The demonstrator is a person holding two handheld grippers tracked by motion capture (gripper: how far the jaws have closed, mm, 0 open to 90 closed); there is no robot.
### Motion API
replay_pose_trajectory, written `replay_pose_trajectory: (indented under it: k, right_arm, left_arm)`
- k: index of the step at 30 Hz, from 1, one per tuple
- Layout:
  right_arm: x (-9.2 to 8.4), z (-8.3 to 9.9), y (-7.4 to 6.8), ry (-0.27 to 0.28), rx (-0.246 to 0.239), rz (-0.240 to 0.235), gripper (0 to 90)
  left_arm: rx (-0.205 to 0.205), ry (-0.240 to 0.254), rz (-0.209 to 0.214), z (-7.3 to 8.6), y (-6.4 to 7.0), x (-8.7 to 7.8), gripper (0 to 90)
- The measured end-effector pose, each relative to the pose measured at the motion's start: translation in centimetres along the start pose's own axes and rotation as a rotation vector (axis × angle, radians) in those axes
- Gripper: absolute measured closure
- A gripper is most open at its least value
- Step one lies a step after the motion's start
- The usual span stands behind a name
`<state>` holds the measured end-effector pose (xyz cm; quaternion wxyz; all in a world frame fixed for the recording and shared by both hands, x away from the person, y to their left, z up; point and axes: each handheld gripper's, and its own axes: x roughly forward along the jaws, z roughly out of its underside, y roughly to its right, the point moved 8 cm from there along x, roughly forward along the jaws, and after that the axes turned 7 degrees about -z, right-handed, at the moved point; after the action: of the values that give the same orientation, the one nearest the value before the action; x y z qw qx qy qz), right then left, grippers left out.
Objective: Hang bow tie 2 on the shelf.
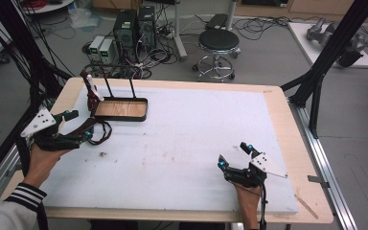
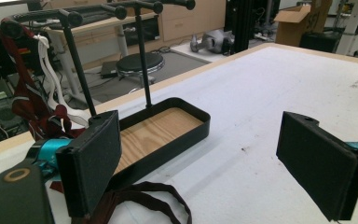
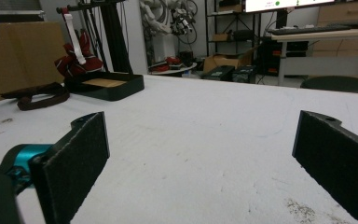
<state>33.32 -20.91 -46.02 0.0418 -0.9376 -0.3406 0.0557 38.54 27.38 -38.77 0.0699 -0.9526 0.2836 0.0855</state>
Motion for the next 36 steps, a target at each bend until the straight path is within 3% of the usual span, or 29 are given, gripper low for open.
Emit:
replay_pose_trajectory:
  k: [4, 12, 18, 25, 36]
  right_arm:
    - [0.0, 0.0, 0.0, -0.001, -0.003, 0.001, 2.8]
    - [0.0, 0.0, 0.0, -0.002, -0.004, -0.001, 2.8]
    - [0.0, 0.0, 0.0, -0.001, -0.007, 0.001, 2.8]
    - [0.0, 0.0, 0.0, -0.001, -0.004, 0.001, 2.8]
    - [0.0, 0.0, 0.0, -0.001, -0.004, 0.002, 2.8]
  left_arm:
    - [-0.005, -0.016, 0.004, 0.1, -0.2, 0.1, 14.4]
    - [0.0, -0.099, 0.0, 0.2, -1.4, 0.0, 14.4]
    - [0.047, -0.194, -0.029, 0.7, -2.6, 0.1, 14.4]
    - [0.104, -0.348, -0.04, 2.2, -3.9, 0.6, 14.5]
    - [0.091, -0.498, -0.074, 4.1, -6.1, 1.1, 15.3]
